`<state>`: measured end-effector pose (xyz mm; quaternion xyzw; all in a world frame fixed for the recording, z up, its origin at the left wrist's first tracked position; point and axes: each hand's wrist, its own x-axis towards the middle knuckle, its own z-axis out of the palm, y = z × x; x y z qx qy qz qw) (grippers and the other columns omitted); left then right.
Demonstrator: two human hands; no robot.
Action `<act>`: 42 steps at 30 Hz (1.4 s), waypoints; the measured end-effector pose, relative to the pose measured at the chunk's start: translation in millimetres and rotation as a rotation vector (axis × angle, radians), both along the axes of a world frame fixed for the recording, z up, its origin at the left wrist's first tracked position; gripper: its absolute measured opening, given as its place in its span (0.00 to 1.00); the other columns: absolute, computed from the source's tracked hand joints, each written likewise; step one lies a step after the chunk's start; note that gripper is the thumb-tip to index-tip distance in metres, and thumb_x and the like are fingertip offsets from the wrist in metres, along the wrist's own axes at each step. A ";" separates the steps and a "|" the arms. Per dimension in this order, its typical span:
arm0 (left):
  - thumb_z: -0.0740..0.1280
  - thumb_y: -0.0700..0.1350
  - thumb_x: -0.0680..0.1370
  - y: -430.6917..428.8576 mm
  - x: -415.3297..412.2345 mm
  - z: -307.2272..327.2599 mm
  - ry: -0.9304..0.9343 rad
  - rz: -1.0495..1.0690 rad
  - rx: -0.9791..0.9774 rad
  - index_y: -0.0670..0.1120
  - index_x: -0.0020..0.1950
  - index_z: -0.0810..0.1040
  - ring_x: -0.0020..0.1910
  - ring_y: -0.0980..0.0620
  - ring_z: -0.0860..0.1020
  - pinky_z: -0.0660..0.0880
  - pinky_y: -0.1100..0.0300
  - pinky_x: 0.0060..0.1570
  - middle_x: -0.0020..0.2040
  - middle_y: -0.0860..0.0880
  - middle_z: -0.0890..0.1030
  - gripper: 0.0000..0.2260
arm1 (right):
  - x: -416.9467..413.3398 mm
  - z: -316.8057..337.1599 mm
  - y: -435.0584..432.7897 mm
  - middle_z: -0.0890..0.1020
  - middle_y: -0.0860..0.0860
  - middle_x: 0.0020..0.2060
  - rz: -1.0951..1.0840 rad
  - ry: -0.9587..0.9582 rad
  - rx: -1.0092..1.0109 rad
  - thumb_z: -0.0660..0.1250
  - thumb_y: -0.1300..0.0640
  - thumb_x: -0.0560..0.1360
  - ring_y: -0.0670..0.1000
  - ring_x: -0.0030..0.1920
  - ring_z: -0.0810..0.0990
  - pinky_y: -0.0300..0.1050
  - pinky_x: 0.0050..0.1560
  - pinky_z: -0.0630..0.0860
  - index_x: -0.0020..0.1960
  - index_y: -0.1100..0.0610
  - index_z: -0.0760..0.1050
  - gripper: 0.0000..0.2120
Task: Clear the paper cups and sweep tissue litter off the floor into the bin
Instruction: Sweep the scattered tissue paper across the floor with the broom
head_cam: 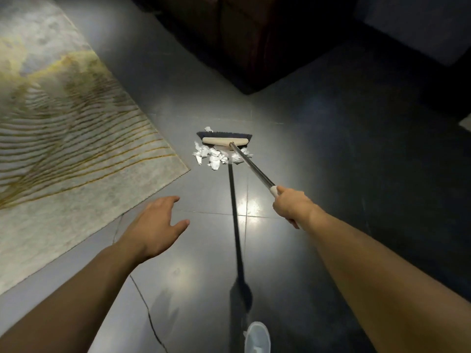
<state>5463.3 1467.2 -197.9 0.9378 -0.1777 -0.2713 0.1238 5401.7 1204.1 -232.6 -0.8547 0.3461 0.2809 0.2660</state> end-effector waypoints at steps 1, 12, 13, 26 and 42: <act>0.61 0.54 0.79 3.0 -6.2 1.3 -0.001 -0.013 -0.011 0.47 0.76 0.58 0.74 0.50 0.59 0.58 0.56 0.71 0.75 0.49 0.61 0.28 | -15.5 2.2 4.2 0.68 0.54 0.37 -0.027 0.004 0.021 0.53 0.64 0.75 0.54 0.37 0.72 0.41 0.30 0.66 0.59 0.55 0.68 0.14; 0.61 0.54 0.79 104.5 -99.8 23.6 -0.037 -0.277 -0.017 0.46 0.76 0.57 0.74 0.48 0.59 0.57 0.56 0.71 0.76 0.47 0.61 0.28 | -187.9 16.9 143.2 0.75 0.59 0.51 -0.292 -0.030 0.118 0.53 0.60 0.77 0.54 0.40 0.75 0.41 0.32 0.69 0.68 0.52 0.67 0.20; 0.61 0.54 0.79 119.0 -110.3 25.8 -0.037 -0.306 -0.005 0.46 0.76 0.57 0.74 0.48 0.59 0.57 0.56 0.71 0.76 0.47 0.61 0.28 | -202.6 19.3 159.2 0.75 0.60 0.51 -0.308 -0.038 0.140 0.54 0.59 0.78 0.54 0.39 0.73 0.41 0.31 0.68 0.68 0.52 0.66 0.19; 0.61 0.53 0.80 188.0 -191.1 25.3 0.014 -0.344 0.015 0.45 0.76 0.56 0.74 0.47 0.58 0.58 0.56 0.71 0.76 0.46 0.60 0.28 | -305.1 59.1 215.9 0.70 0.54 0.30 -0.647 -0.257 0.339 0.57 0.56 0.81 0.47 0.24 0.65 0.35 0.19 0.63 0.69 0.44 0.70 0.18; 0.62 0.52 0.79 195.8 -180.8 -11.3 -0.014 -0.101 0.074 0.45 0.76 0.56 0.75 0.48 0.57 0.57 0.56 0.71 0.76 0.47 0.60 0.28 | -159.6 -25.6 195.0 0.70 0.54 0.37 -0.404 -0.231 0.258 0.52 0.61 0.80 0.49 0.34 0.68 0.41 0.28 0.67 0.63 0.56 0.72 0.15</act>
